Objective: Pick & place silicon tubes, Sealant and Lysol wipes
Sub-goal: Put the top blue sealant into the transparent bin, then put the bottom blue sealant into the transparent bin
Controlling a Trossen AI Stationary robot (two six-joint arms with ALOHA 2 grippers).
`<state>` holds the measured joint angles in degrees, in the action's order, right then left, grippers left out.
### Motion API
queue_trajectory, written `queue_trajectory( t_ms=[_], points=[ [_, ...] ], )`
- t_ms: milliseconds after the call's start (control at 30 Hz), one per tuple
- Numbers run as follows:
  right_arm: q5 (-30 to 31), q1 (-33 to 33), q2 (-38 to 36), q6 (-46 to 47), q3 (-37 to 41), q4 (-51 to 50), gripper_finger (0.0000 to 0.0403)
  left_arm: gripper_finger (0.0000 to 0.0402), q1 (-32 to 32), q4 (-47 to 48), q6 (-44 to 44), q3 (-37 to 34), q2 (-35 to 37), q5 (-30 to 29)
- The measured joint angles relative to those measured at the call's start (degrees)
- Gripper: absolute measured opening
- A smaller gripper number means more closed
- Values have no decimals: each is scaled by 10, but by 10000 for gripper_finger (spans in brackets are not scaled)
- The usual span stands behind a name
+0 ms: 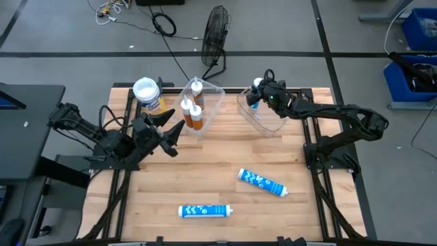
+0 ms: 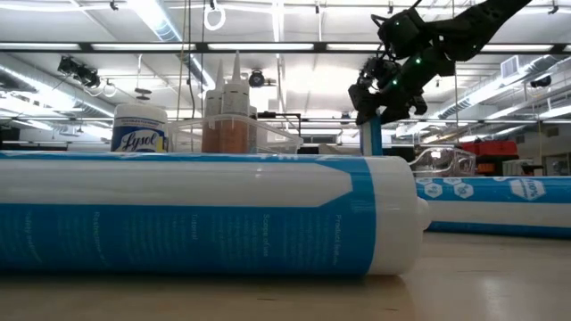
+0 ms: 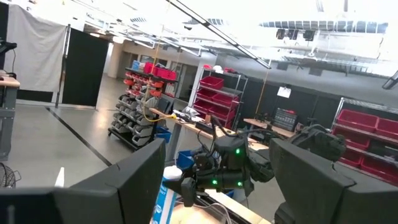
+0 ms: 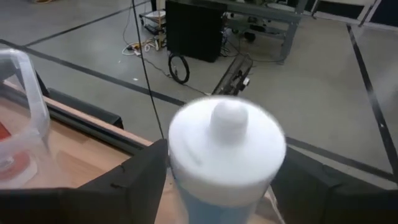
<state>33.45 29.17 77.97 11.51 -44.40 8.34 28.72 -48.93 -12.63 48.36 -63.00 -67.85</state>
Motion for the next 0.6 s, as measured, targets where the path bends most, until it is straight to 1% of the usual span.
queue_trajectory(
  t_ms=[300,600],
  points=[
    [1,0,-1,-49,-62,-57,265,291,2,9,4,0,0,2],
    [13,0,-1,-50,-99,-112,265,291,5,13,3,0,0,3]
  ],
)
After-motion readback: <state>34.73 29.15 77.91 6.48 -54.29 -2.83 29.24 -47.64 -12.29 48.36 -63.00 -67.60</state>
